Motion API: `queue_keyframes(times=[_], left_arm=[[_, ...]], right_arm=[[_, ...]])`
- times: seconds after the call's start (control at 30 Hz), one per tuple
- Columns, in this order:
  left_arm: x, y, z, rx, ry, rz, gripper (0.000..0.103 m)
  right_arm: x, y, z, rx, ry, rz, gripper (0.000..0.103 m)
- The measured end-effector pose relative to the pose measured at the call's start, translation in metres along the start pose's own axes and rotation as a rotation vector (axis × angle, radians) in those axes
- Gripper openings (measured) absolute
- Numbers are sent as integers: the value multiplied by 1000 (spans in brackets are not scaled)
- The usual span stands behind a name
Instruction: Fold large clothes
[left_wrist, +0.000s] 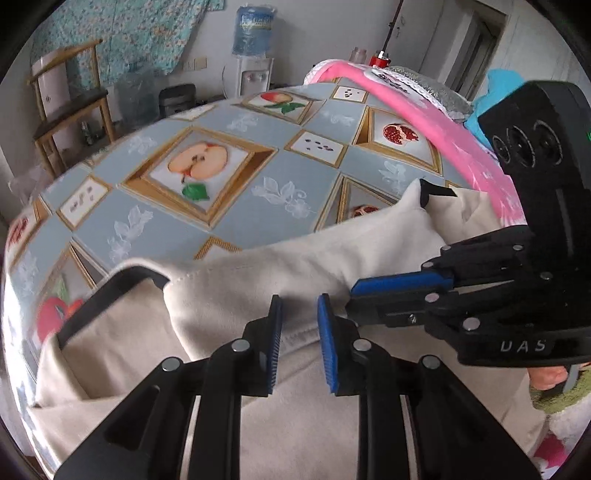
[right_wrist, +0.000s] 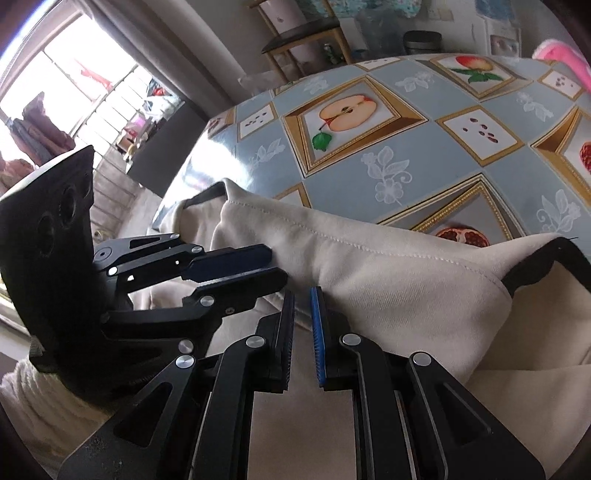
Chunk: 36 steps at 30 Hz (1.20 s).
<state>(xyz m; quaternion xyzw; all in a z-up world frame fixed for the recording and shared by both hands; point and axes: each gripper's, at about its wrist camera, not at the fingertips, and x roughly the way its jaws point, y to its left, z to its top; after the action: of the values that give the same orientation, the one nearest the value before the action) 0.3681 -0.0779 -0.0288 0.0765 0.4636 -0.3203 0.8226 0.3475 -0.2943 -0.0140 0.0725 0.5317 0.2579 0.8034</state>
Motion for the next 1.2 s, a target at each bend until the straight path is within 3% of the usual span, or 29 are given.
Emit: queue_keyframes(times=[0.2,0.4,0.53,0.7,0.8,0.83,0.87,0.93,1.0,1.1,1.2], left_arm=[[-1,0,-7,11,0,-8,20],[10,-4,4,38,-20,70,20],[8,3,3,0,-16,42,20],[4,-10,-9,70,-22,68,20],[6,-8,-6,48,-17,68,20],[5,-8,-6,50,-16,69,20],[5,-8,-7,55,-18,72,20],[5,-8,-8,59,-20,71,20],[5,-8,-8,62,-23,72,20],[6,-8,-8,58,-27,69,20],[5,-8,-10,53,-34,67,20]], right_arm=[[2,4,-1,-29,-9,-38,12],[13,2,13,-45,-28,-76,6],[12,-3,11,-26,-23,-49,5],[9,0,3,-47,-10,-55,5],[2,-7,9,18,-4,-19,5],[-8,-13,10,52,-30,-3,11],[-19,-18,11,73,-60,-16,29],[-49,-33,9,128,-143,-50,49],[-65,-52,6,189,-160,-75,49],[-68,-83,-3,287,-113,-115,49],[-50,-92,-11,303,-36,-64,50]])
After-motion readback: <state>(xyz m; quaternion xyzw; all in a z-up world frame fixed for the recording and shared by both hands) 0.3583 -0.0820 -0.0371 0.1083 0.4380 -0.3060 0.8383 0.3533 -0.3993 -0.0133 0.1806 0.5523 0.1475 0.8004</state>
